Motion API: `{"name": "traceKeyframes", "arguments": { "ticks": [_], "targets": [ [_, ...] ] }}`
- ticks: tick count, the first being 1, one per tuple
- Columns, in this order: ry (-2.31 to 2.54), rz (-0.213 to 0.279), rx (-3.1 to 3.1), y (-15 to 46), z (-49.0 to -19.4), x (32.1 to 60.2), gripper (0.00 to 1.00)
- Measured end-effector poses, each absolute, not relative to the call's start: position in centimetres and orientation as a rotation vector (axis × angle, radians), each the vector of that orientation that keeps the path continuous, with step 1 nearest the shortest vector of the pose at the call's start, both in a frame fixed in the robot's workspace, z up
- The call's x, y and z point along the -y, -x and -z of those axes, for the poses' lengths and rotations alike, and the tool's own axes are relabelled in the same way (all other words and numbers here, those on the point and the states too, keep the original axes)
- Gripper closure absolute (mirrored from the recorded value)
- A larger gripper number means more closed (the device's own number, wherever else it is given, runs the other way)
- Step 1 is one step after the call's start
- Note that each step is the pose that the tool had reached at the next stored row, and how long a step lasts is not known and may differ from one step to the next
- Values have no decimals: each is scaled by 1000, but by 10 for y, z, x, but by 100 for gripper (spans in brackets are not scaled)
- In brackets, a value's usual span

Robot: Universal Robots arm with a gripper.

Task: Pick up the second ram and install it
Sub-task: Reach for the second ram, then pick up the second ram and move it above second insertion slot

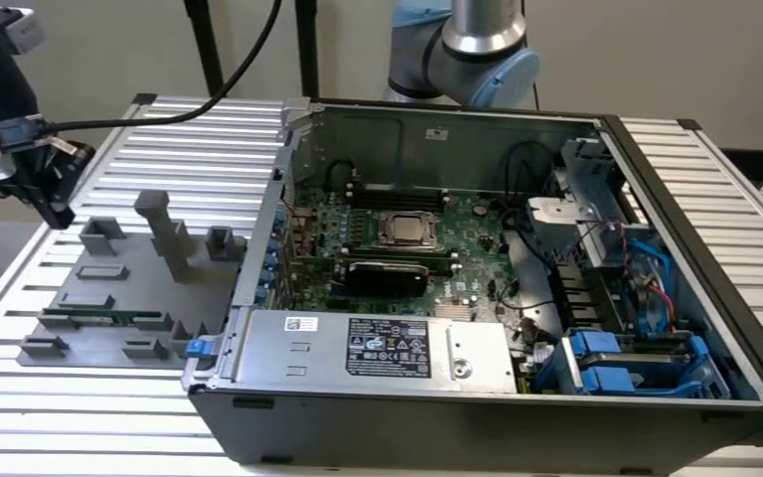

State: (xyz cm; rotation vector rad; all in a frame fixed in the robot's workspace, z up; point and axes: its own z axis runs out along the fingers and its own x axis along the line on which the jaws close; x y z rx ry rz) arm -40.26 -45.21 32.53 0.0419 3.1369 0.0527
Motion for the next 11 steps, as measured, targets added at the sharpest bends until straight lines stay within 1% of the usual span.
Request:
{"name": "traceKeyframes", "arguments": {
  "ticks": [11],
  "targets": [
    [-42,-53,-3137,403,-325,452,100]
  ]
}}
